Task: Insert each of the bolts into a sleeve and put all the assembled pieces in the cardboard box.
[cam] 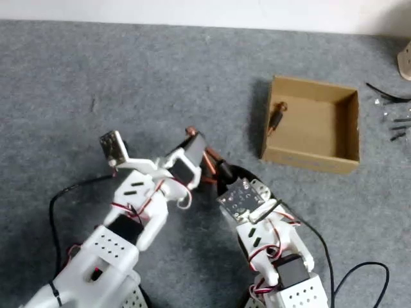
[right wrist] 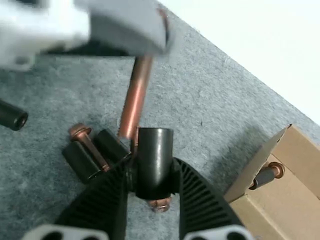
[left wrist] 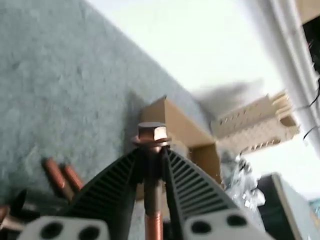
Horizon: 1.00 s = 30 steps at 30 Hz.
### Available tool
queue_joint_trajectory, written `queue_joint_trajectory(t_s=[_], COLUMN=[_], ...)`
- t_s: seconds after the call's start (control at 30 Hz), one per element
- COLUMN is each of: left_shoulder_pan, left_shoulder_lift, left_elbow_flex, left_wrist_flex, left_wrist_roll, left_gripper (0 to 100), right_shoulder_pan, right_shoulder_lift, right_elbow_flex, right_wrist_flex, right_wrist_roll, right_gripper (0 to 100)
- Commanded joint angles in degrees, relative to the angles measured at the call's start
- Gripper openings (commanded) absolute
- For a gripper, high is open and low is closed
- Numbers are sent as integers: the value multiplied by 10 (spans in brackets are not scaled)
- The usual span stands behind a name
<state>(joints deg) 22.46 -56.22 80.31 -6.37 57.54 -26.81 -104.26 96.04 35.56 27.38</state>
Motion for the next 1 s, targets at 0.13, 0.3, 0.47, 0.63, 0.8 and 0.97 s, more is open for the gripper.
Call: queue_joint_trajectory(t_s=[0.13,0.3,0.47,0.63,0.8,0.97], left_shoulder_pan=[-10,18,35,33,27,17], left_shoulder_lift=[-46,-29,7,15,16,17], left_elbow_flex=[-46,-36,-36,-33,-39,-48], left_wrist_flex=[-15,-14,-15,-33,-68,-76], left_wrist_roll=[4,3,1,0,0,0], left_gripper=[5,5,5,5,5,5], right_shoulder_pan=[-7,-7,-7,-7,-7,-7], right_shoulder_lift=[-10,-10,-10,-10,-10,-10], right_elbow_flex=[53,53,53,53,53,53], right_wrist_flex=[-4,-4,-4,-4,-5,-5], right_wrist_roll=[0,0,0,0,0,0], right_gripper=[5,5,5,5,5,5])
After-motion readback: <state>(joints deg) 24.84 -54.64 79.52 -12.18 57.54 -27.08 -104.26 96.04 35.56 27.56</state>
